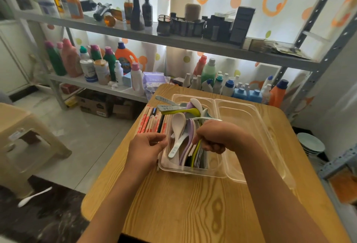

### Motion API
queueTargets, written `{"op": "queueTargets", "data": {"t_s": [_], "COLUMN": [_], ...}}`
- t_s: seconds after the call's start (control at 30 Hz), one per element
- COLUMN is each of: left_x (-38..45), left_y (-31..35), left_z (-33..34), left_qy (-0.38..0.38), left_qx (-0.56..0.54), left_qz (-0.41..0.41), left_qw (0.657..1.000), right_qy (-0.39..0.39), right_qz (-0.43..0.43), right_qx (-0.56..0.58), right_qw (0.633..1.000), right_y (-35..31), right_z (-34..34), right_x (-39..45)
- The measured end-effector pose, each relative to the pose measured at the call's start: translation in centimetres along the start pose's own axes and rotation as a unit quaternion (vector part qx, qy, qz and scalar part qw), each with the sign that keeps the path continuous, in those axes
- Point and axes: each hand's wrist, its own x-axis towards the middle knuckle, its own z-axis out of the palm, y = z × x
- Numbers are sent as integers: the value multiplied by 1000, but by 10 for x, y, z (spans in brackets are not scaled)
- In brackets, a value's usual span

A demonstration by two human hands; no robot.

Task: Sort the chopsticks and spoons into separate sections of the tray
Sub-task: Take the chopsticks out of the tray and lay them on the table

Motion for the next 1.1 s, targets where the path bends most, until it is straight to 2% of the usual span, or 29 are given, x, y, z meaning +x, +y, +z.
{"op": "queueTargets", "data": {"t_s": [0.13,0.23,0.37,0.63,0.83,0.97,1.1], "left_x": [0,-1,-1,0,-2,-3,-1], "left_y": [1,2,6,12,13,14,13], "left_z": [0,-1,-2,-2,0,0,1], "left_qy": [-3,-11,-21,-27,-19,-14,-14], "left_qx": [-5,-9,-15,13,17,23,38], "left_qz": [-11,-13,-13,-3,-11,-15,-25], "left_qw": [1000,1000,1000,1000,1000,1000,999], "right_qy": [10,-19,-27,9,18,20,15], "right_qz": [-79,-123,-94,-31,-35,-71,-134], "right_qx": [46,60,-76,-115,-121,-113,-5], "right_qw": [996,990,992,993,992,991,991], "right_y": [-1,-14,-21,-10,-6,-1,7], "right_z": [3,17,40,25,24,26,23], "right_x": [1,5,16,19,13,7,-9]}}
